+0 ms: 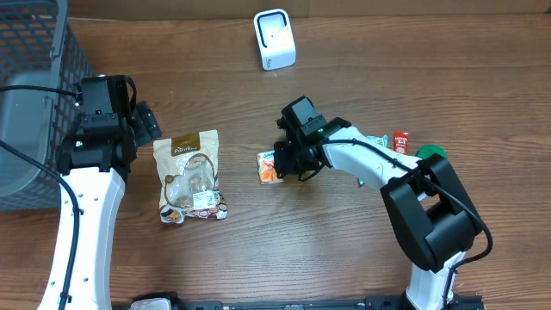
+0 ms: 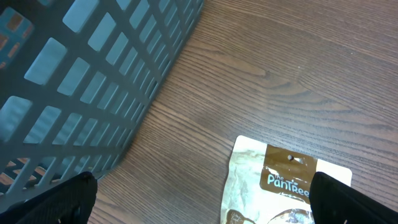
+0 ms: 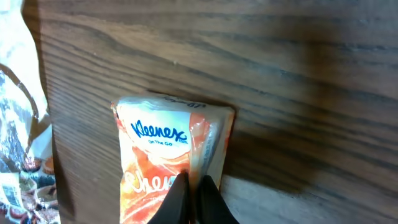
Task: Scan the item barcode
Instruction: 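Raise the orange Kleenex box up to the scanner window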
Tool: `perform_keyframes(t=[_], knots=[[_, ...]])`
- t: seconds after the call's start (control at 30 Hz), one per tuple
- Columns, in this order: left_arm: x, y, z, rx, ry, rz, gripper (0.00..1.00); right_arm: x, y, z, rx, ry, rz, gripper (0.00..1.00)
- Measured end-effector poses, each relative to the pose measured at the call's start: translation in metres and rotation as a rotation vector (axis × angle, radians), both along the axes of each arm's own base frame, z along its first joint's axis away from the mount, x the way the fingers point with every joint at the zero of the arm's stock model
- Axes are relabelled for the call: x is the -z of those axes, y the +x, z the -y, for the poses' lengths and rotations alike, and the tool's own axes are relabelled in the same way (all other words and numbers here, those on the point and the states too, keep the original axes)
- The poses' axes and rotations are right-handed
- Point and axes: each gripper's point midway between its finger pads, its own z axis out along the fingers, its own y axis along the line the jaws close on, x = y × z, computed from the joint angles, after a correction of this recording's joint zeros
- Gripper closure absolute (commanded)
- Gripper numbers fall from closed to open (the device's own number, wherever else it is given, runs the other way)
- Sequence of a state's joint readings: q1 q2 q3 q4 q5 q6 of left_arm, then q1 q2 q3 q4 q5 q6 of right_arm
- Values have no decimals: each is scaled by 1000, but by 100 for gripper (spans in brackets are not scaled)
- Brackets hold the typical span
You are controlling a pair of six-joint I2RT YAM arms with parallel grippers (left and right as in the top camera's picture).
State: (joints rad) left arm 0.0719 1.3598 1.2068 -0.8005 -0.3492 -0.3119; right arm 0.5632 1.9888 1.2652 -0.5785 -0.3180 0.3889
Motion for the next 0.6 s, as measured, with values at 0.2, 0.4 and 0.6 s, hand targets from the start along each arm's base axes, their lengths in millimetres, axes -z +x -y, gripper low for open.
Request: perform_keyframes(t=[0.2,0.4,0.6], knots=[[0,0,0,0,0,0,0,-60,19,15,-1,-6,154,96],[0,0,0,0,0,0,0,-155,40,19,36,40,394,96],[0,0,0,0,0,1,0,-192,32,32,3,-19,364,97]])
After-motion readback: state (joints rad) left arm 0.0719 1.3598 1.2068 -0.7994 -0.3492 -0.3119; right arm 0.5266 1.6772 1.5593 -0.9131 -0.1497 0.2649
